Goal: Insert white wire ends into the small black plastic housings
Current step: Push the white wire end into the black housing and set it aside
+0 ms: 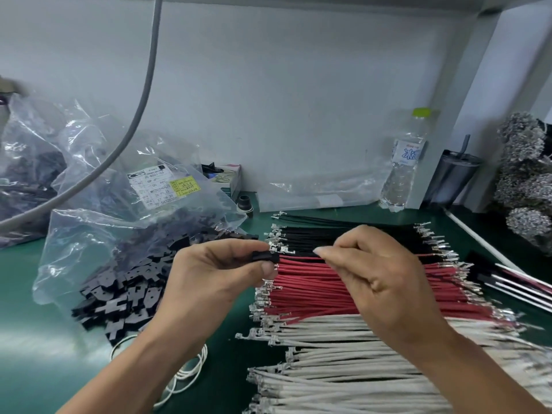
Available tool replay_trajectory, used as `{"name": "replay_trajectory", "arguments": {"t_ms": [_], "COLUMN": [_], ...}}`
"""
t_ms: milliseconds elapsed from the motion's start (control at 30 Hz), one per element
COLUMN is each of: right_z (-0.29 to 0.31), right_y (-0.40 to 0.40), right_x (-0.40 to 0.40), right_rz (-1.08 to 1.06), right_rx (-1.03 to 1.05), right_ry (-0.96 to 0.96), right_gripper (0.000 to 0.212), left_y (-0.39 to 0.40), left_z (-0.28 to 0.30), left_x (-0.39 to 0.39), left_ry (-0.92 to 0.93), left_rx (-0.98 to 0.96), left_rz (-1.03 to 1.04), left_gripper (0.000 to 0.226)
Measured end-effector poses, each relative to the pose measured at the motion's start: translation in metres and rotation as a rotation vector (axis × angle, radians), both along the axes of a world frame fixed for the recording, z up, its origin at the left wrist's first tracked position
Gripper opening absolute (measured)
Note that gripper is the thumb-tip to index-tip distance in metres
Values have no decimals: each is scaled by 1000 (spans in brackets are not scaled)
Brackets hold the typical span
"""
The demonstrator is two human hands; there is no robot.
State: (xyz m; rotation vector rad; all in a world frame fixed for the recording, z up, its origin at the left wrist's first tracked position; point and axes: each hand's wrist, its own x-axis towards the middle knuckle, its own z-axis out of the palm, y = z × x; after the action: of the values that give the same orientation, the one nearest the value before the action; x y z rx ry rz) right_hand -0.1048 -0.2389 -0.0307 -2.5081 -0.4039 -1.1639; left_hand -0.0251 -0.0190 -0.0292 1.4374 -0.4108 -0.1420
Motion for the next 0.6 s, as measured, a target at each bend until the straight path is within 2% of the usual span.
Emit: {"name": "replay_trajectory", "arguments": {"t_ms": [200, 600], "right_z": [3, 4], "right_y": [-2, 3], "right_x": [-8, -10], "right_rz": [64, 18], "right_rx": [145, 100], "right_ry": [82, 61], "right_gripper": [19, 15], "left_y": [-1, -3], "left_z": [-1, -3], "left_x": [-1, -7], "left_ry": [35, 62], "left_rx": [-18, -37], "left_rz": [-50, -126], "left_gripper": [37, 34]}}
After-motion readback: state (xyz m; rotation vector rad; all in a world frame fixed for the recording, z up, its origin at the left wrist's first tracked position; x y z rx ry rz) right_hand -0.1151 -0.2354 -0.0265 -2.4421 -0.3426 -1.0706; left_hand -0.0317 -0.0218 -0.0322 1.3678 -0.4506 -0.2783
